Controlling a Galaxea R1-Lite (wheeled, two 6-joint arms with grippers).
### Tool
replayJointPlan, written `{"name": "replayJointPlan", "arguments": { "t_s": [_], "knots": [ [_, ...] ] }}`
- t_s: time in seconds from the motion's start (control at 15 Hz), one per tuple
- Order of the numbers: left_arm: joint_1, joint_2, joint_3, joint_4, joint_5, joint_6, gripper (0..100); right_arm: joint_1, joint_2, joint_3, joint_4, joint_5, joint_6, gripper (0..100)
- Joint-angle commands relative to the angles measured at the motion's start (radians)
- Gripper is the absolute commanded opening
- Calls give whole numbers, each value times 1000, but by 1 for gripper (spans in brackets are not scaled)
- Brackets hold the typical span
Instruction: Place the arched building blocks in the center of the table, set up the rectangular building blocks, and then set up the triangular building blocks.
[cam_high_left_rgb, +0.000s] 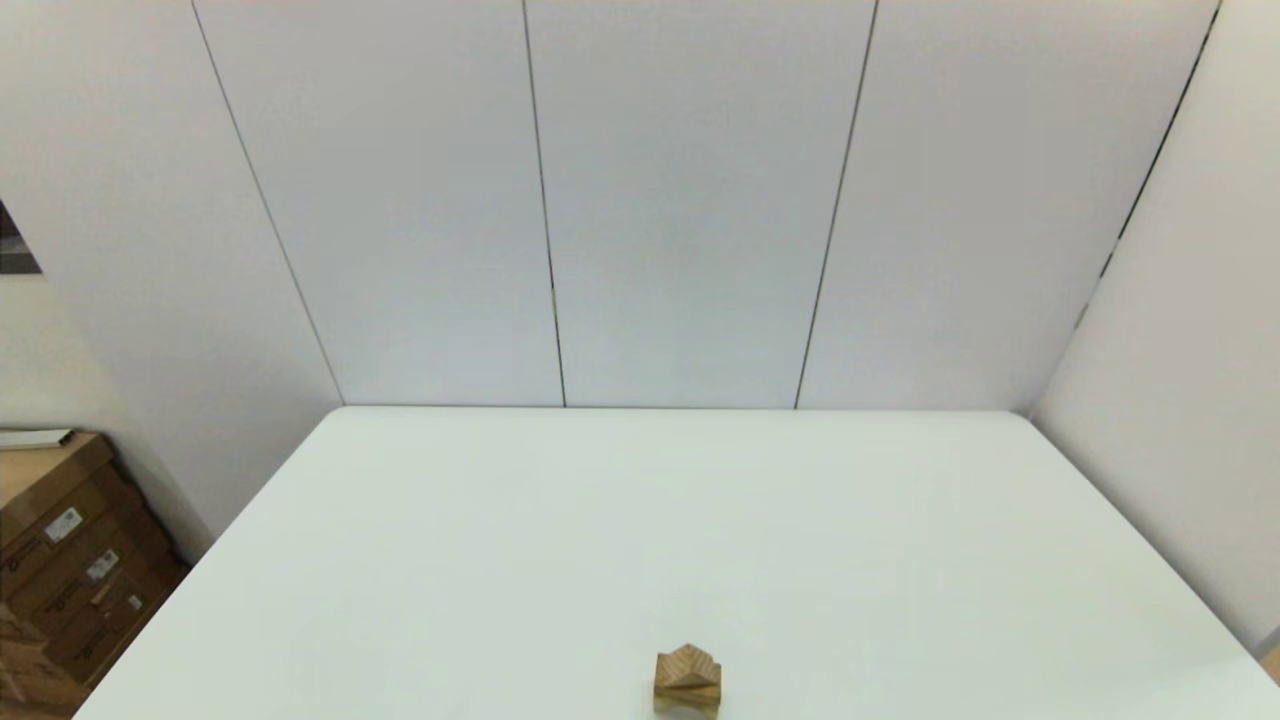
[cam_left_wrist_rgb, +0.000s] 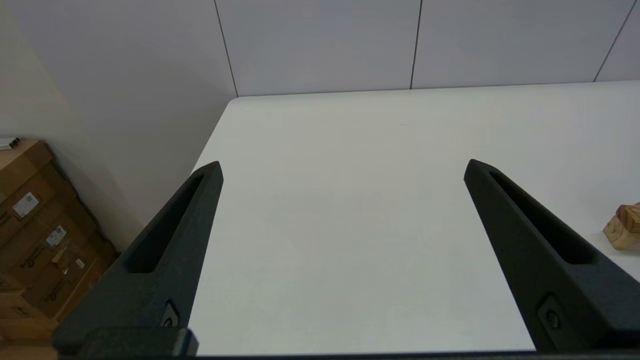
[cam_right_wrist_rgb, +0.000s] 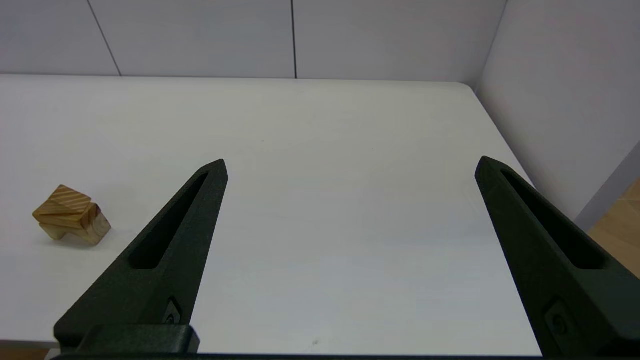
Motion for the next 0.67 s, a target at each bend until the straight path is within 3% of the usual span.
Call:
{"name": "replayJointPlan", "arguments": {
  "t_s": [0.07,0.67],
  "knots": [
    [0,1,0,0,1,-9,100,0,0,0,0,-1,-1,100],
    [0,1,0,0,1,-10,100,0,0,1,-3,-4,6,100]
  ]
}}
